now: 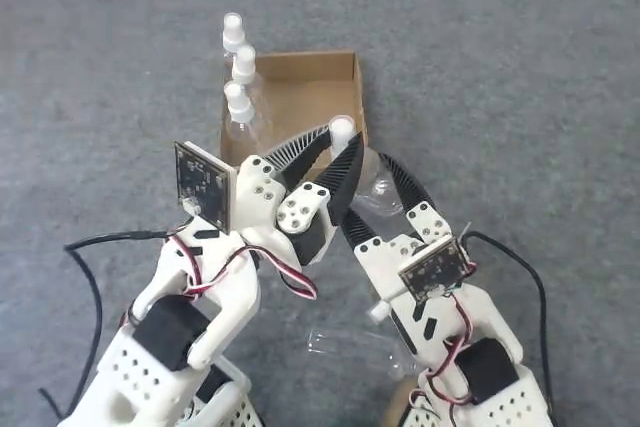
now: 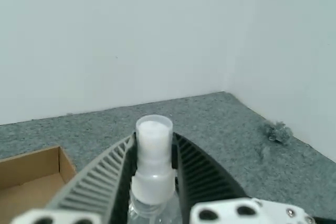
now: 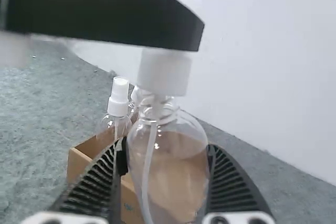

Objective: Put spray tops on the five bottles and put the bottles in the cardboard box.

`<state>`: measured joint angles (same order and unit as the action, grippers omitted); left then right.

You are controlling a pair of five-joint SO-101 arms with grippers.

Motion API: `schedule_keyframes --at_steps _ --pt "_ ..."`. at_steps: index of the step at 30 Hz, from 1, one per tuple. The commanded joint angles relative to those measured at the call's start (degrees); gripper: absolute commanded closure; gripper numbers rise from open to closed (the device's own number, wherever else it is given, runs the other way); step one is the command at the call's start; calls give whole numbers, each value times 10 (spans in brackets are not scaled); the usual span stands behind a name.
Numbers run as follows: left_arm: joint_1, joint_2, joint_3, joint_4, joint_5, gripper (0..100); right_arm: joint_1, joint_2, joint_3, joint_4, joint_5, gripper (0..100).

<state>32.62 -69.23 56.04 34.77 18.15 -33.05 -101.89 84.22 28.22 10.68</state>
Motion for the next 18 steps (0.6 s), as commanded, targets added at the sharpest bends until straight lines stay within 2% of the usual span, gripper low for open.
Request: schedule_keyframes --at_steps 1,8,18 --pt "12 -5 10 17 -49 987 2 7 -22 2 -18 955" --pt "12 -5 9 47 -54 987 3 7 -23 1 -22 955" --pt "12 -5 8 47 -57 987 6 6 -23 0 -53 955"
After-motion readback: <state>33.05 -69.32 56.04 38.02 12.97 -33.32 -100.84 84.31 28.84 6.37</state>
